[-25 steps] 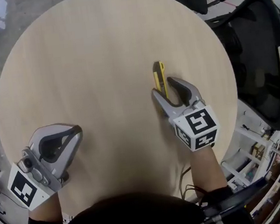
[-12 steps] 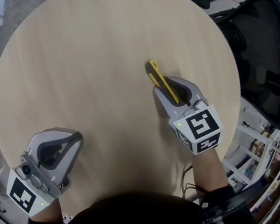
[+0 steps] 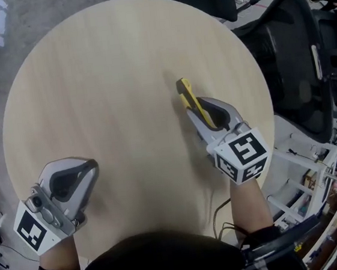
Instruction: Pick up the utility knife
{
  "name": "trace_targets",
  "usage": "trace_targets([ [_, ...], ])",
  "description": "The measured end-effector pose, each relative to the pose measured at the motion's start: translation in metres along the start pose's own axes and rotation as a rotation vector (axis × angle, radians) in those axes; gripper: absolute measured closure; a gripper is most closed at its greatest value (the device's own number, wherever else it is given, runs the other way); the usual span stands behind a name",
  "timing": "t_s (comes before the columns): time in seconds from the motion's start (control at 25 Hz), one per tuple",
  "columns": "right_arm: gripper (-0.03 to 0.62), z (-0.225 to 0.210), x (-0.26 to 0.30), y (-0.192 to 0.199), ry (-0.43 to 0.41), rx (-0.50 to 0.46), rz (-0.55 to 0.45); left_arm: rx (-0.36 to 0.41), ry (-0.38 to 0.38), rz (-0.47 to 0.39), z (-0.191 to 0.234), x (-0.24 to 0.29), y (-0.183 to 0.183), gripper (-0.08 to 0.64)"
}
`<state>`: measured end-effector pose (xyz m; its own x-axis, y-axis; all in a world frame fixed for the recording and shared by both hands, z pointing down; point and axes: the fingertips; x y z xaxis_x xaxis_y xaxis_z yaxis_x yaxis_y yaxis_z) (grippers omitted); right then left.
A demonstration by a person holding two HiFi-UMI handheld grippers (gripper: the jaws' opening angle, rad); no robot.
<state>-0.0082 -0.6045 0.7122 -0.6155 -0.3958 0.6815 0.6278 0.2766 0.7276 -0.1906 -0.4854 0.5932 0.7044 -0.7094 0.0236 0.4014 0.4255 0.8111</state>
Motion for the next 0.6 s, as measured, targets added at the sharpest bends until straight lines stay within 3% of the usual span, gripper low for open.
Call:
trace_targets([
  [0.36,0.463,0.006,-0.089,-0.057,0.032,0.052,-0.101,0.023,0.002,-0.086,-0.066,-0.031,-0.059,0.577],
  [0.52,0.463,0.011,-0.130,-0.085,0.066,0.050,-0.157,0.089,0.003,-0.143,-0.097,-0.052,-0.086,0.576],
  [0.6,0.463,0.016,-0.150,-0.092,0.086,0.056,-0.186,0.076,0.022,-0.173,-0.118,-0.057,-0.101,0.576],
])
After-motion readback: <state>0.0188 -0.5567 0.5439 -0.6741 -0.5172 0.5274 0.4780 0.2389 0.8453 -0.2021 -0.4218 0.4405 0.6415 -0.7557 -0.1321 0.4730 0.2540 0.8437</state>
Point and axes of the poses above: the fingertips, and each gripper's own axes: x forward along the fingers, z to its left, y out of its underside, and after that the axes turned 14 degrees about -x, right-handed
